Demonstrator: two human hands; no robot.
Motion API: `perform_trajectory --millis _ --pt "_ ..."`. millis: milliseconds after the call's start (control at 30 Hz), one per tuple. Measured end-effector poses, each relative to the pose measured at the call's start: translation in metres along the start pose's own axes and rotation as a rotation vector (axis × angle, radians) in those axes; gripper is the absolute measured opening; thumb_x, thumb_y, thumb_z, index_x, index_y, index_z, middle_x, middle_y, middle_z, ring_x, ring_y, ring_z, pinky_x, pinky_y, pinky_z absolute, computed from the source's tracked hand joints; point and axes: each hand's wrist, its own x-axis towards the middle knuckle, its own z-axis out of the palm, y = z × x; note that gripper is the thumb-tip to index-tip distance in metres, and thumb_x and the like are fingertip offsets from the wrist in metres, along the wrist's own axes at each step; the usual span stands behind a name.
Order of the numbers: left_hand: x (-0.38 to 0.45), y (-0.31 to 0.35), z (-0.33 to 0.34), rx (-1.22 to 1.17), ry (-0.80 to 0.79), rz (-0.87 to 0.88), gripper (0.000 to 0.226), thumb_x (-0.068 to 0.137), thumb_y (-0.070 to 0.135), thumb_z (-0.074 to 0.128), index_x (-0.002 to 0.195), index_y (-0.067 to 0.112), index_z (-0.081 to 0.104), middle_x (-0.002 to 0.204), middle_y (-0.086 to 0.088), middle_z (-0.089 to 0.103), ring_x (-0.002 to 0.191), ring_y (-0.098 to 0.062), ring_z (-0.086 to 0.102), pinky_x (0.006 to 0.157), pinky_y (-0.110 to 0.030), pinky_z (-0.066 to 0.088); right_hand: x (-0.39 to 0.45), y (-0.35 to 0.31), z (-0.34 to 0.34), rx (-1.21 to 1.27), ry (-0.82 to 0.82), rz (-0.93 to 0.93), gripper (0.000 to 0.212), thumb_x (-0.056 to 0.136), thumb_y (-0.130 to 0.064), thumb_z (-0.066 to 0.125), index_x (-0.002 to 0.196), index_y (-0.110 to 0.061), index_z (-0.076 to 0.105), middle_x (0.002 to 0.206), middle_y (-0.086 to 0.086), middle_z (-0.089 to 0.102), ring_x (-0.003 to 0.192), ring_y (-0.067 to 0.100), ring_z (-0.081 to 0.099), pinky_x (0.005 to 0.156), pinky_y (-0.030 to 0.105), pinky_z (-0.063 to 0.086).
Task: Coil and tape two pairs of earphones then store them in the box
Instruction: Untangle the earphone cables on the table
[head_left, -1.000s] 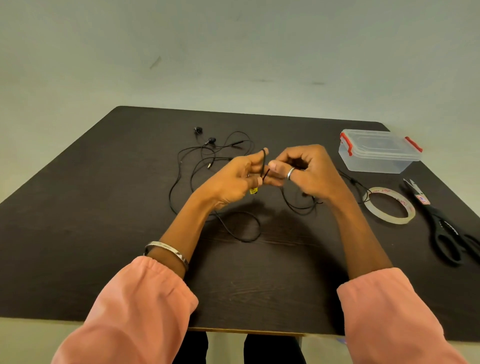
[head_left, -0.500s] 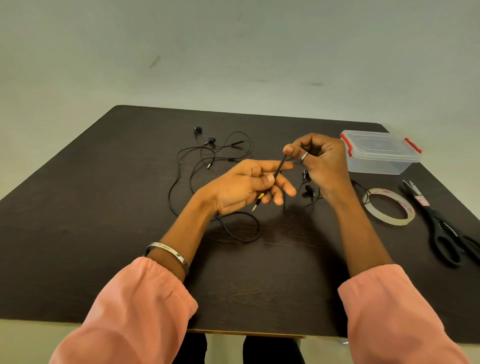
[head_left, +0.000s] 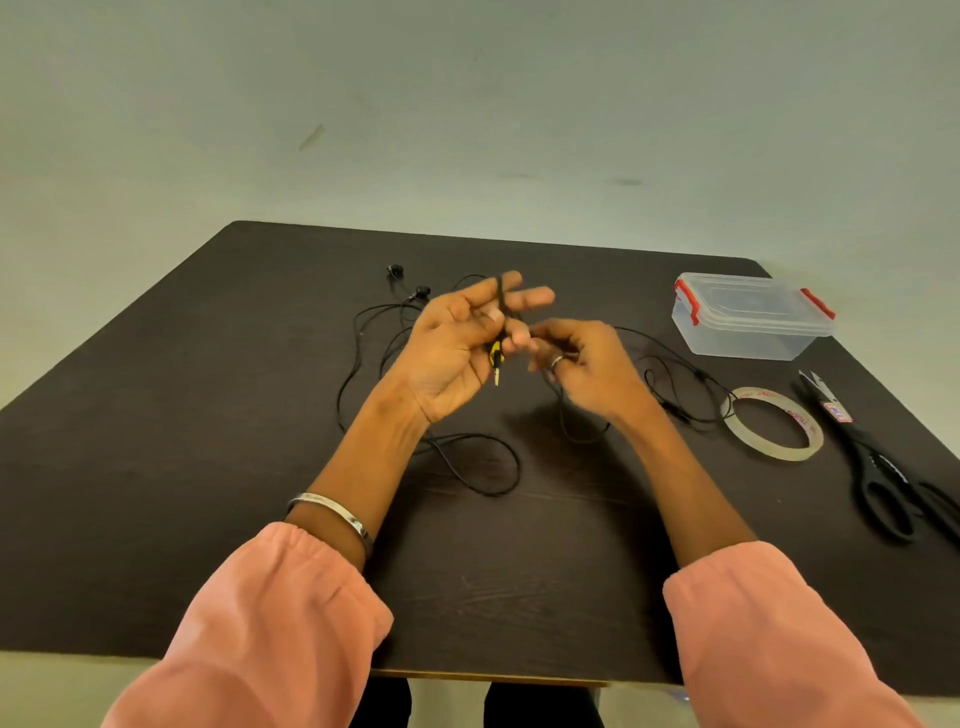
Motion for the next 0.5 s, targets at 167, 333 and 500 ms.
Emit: perform_trajectory --millis 167,333,500 --pt "0.007 0.0 -0.019 0.298 0.313 0.107 0.037 0.1 -0.009 0.032 0.137 -0.003 0.034 0.095 -0.008 0.071 0.072 -0.015 0.072 0.066 -0.021 0.056 -0.002 -0.014 0.016 -0.13 -0.25 -0.04 0.016 0.093 -0.009 0.059 0.105 -0.006 0.069 0.08 -0.004 0.068 0.069 -0.003 0.064 0.066 0.007 0.047" --pt "0.01 -0.01 -0.021 0.531 0.333 0.099 0.034 0.101 -0.007 0.032 0.133 -0.002 0.041 0.1 -0.007 0.07 0.087 -0.014 0.072 0.083 -0.03 0.057 -0.006 -0.025 0.008 -0.152 -0.29 -0.021 0.013 0.093 -0.01 0.06 0.101 -0.004 0.068 0.072 0.001 0.067 0.054 0.004 0.062 0.055 0.016 0.053" --pt "0.01 -0.013 -0.017 0.519 0.34 0.099 0.025 0.101 -0.005 0.031 0.104 0.012 0.049 0.101 -0.006 0.071 0.09 -0.019 0.073 0.09 -0.04 0.054 -0.006 -0.025 0.003 -0.16 -0.381 0.043 0.016 0.094 -0.01 0.058 0.102 -0.005 0.071 0.071 0.002 0.068 0.049 0.003 0.059 0.051 0.015 0.05"
